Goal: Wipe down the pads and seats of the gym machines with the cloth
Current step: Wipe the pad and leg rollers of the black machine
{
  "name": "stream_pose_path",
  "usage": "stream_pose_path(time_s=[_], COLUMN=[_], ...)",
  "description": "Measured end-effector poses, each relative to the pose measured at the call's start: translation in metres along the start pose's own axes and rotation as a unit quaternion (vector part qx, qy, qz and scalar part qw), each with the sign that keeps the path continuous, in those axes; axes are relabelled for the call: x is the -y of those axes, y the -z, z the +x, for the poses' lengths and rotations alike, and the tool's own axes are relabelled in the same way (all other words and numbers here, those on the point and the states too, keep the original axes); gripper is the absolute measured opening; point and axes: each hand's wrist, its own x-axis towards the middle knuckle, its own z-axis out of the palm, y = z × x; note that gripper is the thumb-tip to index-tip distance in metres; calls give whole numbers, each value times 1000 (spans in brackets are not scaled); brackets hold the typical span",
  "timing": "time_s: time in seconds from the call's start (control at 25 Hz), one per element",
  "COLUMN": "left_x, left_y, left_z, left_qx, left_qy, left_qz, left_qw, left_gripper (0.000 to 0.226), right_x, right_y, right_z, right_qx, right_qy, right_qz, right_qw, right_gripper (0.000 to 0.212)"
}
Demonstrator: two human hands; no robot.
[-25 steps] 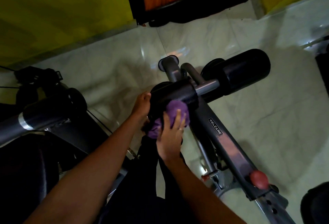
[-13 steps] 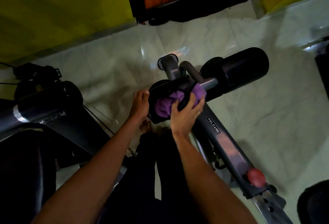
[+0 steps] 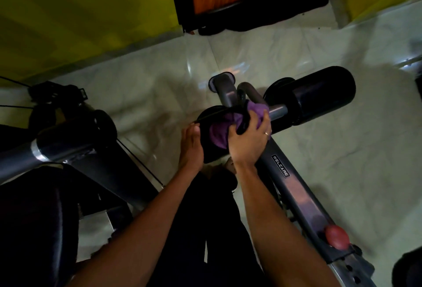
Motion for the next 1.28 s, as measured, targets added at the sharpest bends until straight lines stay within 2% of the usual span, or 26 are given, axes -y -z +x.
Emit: stream_pose_path(time_s=[0.12, 0.16, 0.28, 0.36, 0.44, 0.52, 0.56, 0.68, 0.76, 0.88, 0.96, 1.04, 1.16, 1.28], left_x=[-8, -8, 12, 40, 53, 50, 40, 74, 54, 4, 1, 10, 3, -1], left_y=[5, 5, 2, -2, -2, 1, 3, -7, -4, 3, 5, 4, 6, 10], left_z=[22, 32, 48, 55, 42, 35, 31, 72, 82, 62, 50, 42, 23, 24], left_qx=[-3, 11, 37, 36, 42, 49, 60, 61, 47, 65, 68, 49, 35, 42], left_qy=[8, 21, 10, 21, 22, 10, 8, -5, 35, 72, 72, 55, 14, -9], left_qz=[37, 43, 51, 16, -8, -11, -4, 11, 35, 59, 50, 28, 53, 55], left_qw=[999, 999, 998, 999, 999, 999, 998, 998, 998, 994, 994, 997, 998, 998], left_gripper=[43, 46, 57, 65, 71, 70, 67, 63, 68, 48, 50, 62, 43, 41], right_x=[-4, 0, 21, 32, 30, 17, 10, 0, 2, 15, 24, 27, 10, -9], right_y=[-4, -7, -16, -15, -9, 0, 3, 2, -3, -9, -10, -5, 7, 13], right_z=[-48, -71, -108, -87, -53, -16, -3, -20, -68, -119, -102, -70, -24, -20], right_qx=[0, 20, 78, 98, 102, 75, 52, 10, 37, 111, 121, 119, 91, 57], right_qy=[-40, -19, 113, 175, 196, 150, 109, 3, 18, 144, 183, 197, 136, 32], right_qz=[32, 23, -3, -10, -58, -96, -87, -22, -15, -15, -12, -22, 15, 62], right_qw=[999, 999, 991, 980, 973, 981, 989, 1000, 999, 983, 976, 973, 986, 996], right_gripper=[61, 60, 54, 57, 58, 60, 59, 57, 58, 49, 49, 61, 79, 85])
